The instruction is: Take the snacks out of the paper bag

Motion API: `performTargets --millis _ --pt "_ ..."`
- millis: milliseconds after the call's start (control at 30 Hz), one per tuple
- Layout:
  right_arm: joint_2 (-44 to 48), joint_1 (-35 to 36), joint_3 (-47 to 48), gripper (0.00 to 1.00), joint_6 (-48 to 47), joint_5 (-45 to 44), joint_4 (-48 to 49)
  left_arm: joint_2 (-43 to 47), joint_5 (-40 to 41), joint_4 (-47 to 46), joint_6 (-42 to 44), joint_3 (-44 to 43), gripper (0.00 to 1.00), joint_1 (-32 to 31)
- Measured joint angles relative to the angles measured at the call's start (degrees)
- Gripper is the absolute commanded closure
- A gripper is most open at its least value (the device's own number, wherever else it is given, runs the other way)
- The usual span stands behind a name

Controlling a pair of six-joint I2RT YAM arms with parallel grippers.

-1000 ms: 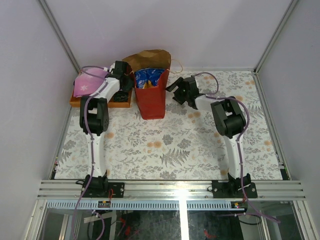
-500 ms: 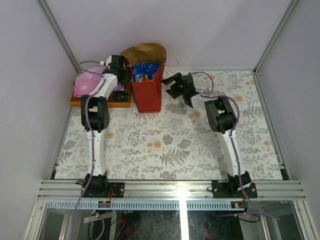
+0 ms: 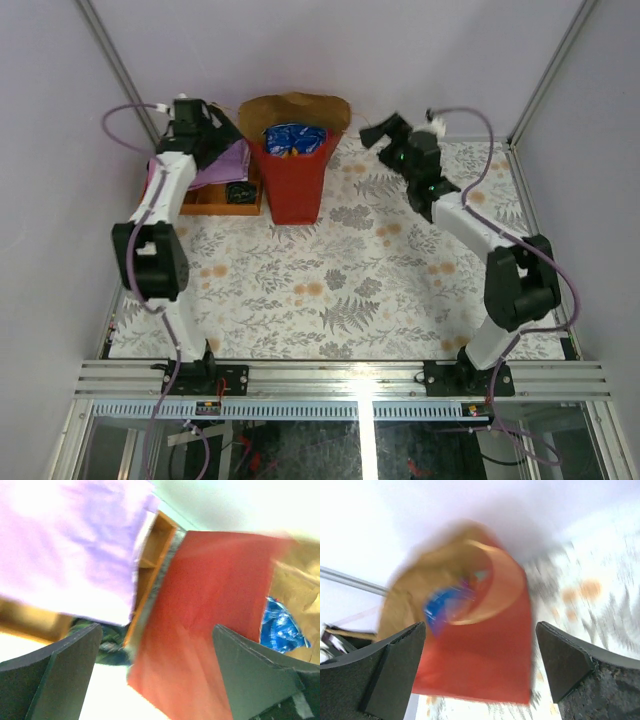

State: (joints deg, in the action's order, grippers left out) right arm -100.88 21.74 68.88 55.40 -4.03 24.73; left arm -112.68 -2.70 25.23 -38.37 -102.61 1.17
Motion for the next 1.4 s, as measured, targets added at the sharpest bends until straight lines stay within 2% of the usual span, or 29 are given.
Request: performTargets --millis 100,233,433,600,700,867,1000,1167,1200,1267,1333,1367,1400 --pt "5.11 -0.2 12.37 0.01 -9.25 -1.51 -6.1 8.87 1.16 3.3 3.87 4.42 0.0 2.21" --pt "4.24 0.52 30.32 0.01 -17.55 -1.05 -12.41 16.96 1.73 3.72 6.27 4.52 0.0 2.49" --pt "-6.54 3.52 47.74 0.01 -24.9 -1.53 -25.79 19.08 1.66 4.46 9.57 -4.46 0.0 1.33" --pt "-13.29 4.24 47.01 0.01 -27.04 -1.29 -34.53 14.23 1.66 7.82 11.04 -7.82 0.0 1.36" --pt "-13.42 4.2 42.6 0.01 -27.93 -1.33 -37.33 10.78 1.97 10.82 11.61 -9.73 0.0 1.36" --pt "-12.98 4.2 40.87 0.01 -29.44 -1.31 -37.81 7.89 3.32 14.34 12.22 -13.05 0.02 1.9" --pt "-11.13 4.2 39.34 0.01 -30.45 -1.31 -37.73 7.52 -0.04 14.29 11.8 -13.22 0.17 4.52" --pt "-8.81 3.93 37.64 0.01 -31.12 -1.05 -36.7 3.43 -9.64 12.74 10.29 -14.6 0.38 7.96" --pt "-8.66 3.76 37.57 0.01 -31.19 -0.94 -36.35 1.79 -11.74 12.46 9.97 -15.37 0.45 8.24" --pt "-8.66 3.21 37.48 0.01 -31.19 -0.52 -35.6 -1.33 -15.67 11.63 9.33 -16.39 0.65 8.31" --pt "-8.81 2.12 37.38 0.01 -31.15 0.52 -35.3 -3.82 -19.41 10.97 8.5 -16.76 0.9 8.22" --pt "-9.09 1.55 37.57 0.01 -31.15 0.72 -35.15 -4.63 -20.81 10.73 8.24 -16.76 0.99 8.2" --pt "-9.84 0.98 38.36 0.01 -31.19 0.81 -35.36 -5.42 -22.49 10.29 7.72 -16.79 1.0 8.17"
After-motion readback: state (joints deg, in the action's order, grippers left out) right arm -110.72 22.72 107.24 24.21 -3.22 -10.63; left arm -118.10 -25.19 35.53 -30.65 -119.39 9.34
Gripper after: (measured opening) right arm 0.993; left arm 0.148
